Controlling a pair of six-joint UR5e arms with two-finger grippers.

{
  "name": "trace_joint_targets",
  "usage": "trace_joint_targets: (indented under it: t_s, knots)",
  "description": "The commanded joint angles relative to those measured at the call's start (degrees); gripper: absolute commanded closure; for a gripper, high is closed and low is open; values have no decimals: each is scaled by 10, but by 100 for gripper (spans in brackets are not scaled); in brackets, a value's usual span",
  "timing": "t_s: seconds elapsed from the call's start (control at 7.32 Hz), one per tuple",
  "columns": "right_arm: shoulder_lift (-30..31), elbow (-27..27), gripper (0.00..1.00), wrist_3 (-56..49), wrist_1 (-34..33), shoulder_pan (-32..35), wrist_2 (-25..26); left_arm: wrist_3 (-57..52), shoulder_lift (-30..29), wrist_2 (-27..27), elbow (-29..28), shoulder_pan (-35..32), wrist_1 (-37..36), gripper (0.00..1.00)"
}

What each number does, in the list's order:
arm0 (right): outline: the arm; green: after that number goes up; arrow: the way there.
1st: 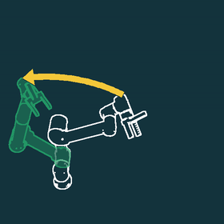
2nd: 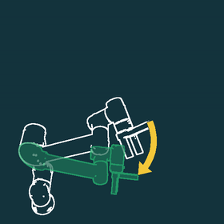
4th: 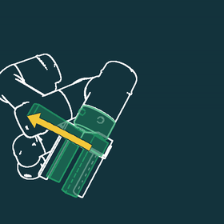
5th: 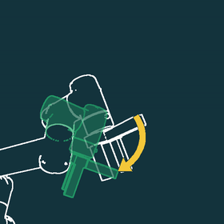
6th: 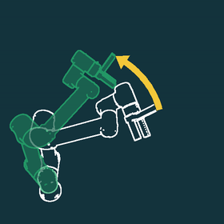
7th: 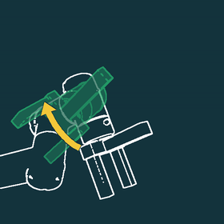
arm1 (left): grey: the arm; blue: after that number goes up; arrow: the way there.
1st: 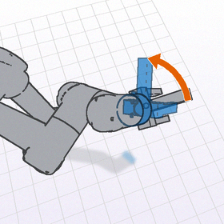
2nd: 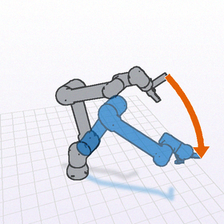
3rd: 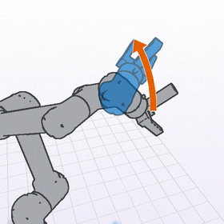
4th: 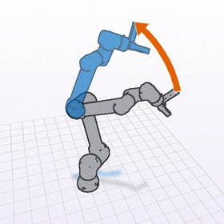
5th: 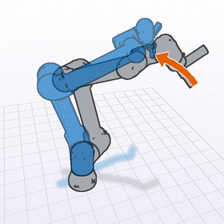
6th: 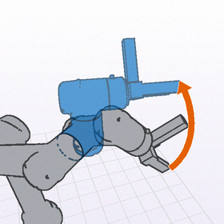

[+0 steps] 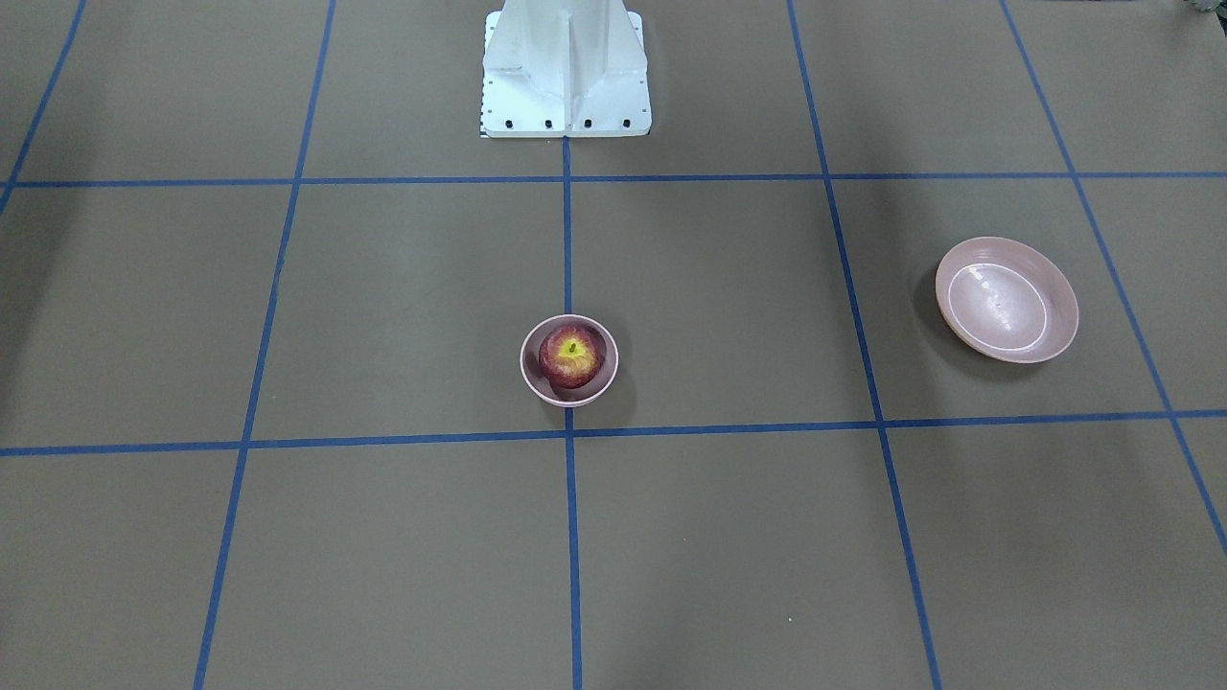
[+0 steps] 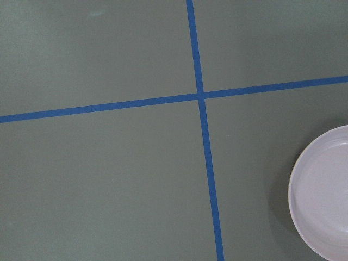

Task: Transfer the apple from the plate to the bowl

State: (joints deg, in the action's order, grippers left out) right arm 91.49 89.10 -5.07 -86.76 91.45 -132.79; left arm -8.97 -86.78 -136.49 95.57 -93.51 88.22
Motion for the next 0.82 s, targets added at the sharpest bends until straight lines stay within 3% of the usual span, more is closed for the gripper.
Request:
trace_joint_targets:
  t_s: [0.0,0.68]
  knots:
    - [2,4,0,1,-2,0,0,0,6,-1,1,0,0,2]
    - [2,4,0,1,-2,0,-10,0,6,-1,2,0,0,2]
